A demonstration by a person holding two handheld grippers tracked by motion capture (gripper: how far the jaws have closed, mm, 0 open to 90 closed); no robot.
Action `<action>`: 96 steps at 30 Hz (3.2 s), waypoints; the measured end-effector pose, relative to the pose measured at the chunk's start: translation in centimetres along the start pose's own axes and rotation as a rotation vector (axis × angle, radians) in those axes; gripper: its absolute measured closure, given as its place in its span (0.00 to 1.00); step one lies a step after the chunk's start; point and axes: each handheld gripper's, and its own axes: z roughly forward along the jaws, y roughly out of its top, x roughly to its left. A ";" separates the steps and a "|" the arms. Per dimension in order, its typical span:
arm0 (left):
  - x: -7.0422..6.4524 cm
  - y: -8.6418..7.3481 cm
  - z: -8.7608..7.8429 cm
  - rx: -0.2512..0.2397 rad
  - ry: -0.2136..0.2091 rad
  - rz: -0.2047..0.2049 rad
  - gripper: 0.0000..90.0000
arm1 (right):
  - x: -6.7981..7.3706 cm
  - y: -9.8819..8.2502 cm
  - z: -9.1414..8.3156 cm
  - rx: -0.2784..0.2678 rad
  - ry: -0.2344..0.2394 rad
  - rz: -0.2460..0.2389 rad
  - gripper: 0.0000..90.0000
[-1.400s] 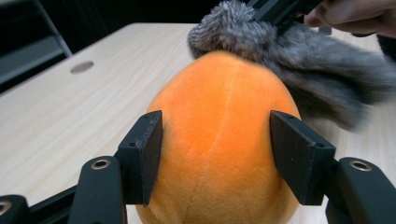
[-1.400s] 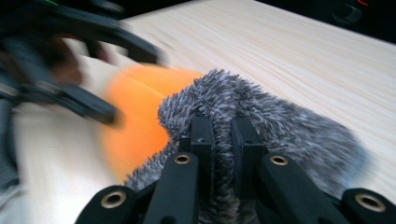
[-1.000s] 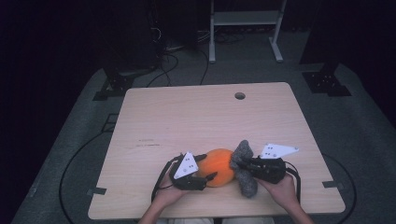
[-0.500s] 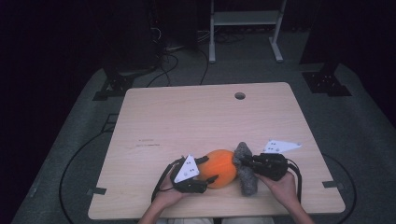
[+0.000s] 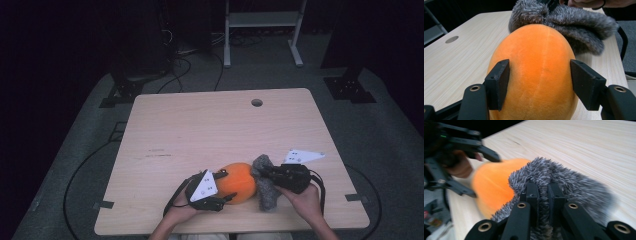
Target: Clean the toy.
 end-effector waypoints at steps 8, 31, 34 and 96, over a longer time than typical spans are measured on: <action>1.5 0.6 -0.6 -0.027 0.012 -0.176 0.15 | 1.3 0.5 0.2 -0.031 0.034 -0.021 0.90; 1.6 0.3 0.3 0.012 0.096 -0.157 0.22 | 0.4 -0.2 1.2 0.016 0.068 -0.026 0.89; 1.2 0.3 0.2 0.022 0.097 -0.112 0.30 | -0.7 -0.7 0.7 0.036 0.049 0.024 0.89; 3.7 -0.9 0.1 -0.059 -0.002 -0.341 0.18 | 2.6 0.6 1.5 -0.038 0.009 -0.087 0.90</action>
